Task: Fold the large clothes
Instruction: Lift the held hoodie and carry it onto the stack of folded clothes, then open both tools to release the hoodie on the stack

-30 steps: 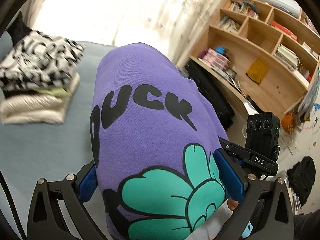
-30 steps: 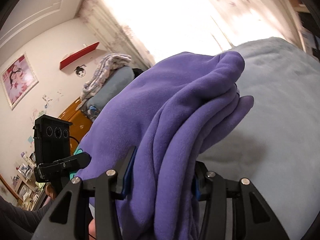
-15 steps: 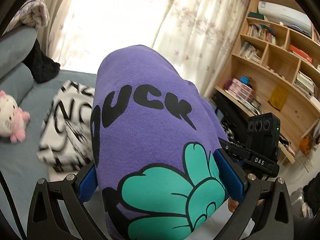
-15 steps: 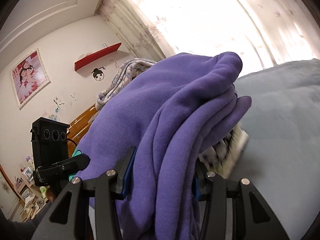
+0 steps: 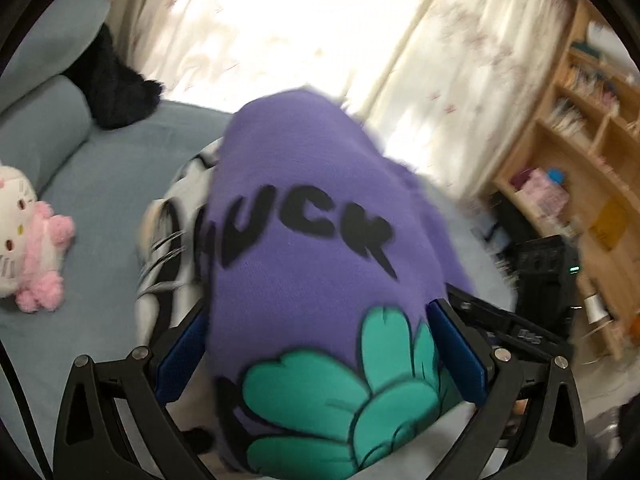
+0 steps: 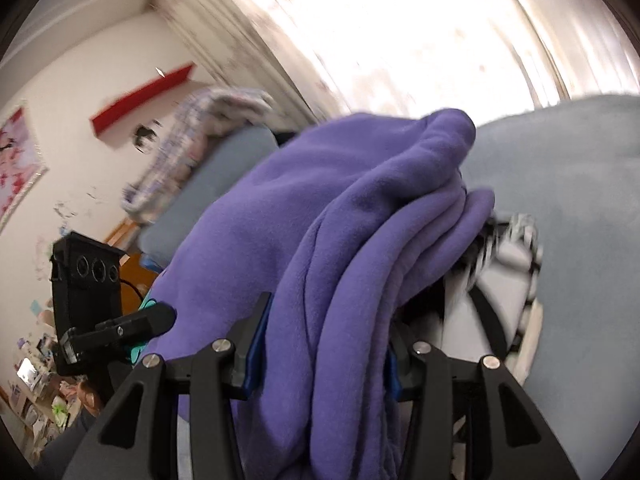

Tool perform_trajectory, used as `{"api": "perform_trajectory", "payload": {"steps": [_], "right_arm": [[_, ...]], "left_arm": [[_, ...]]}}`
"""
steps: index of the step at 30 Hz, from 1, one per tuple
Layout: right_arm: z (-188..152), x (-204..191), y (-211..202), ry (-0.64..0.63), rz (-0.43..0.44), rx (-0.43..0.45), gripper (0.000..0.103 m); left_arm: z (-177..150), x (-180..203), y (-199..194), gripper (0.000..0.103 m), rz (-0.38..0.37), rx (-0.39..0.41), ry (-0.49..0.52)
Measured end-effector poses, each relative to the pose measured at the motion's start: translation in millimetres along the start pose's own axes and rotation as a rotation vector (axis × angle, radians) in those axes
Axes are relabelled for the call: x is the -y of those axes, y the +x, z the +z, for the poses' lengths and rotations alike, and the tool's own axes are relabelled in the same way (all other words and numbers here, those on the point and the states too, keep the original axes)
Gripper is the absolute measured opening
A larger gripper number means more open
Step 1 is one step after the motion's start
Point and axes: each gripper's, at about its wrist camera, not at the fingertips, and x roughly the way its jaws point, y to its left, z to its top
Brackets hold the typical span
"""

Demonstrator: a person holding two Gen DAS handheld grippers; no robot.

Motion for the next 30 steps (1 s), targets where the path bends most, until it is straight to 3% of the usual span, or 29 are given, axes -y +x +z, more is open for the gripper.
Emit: {"api": "perform_trajectory", "payload": {"steps": [3, 5, 9, 15, 20, 30], "right_arm": [[-5, 12, 2, 0.045, 0.024, 0.015, 0.054], [-4, 11, 1, 0.048, 0.015, 0.002, 0.059], [2, 6, -2, 0.026, -0.050, -0.034, 0.073], [-4, 3, -39, 0.000, -0.167, -0.016, 0.077], [-23, -4, -77, 0.007, -0.255, -0.052, 0.077], [-75, -59, -184, 0.033, -0.213, -0.126, 0.077]], "left_arm": [[-3, -13, 4, 0.103, -0.057, 0.020, -0.031], [-4, -11, 3, 0.103, -0.053, 0.020, -0.021], [-7, -4, -6, 0.103, -0.007, 0.016, 0.000], [-13, 3, -40, 0.103, 0.083, 0.054, -0.036], [-31, 14, -69, 0.103, 0.117, 0.044, -0.074], [-94, 112, -136, 0.103, 0.137, -0.009, -0.012]]}}
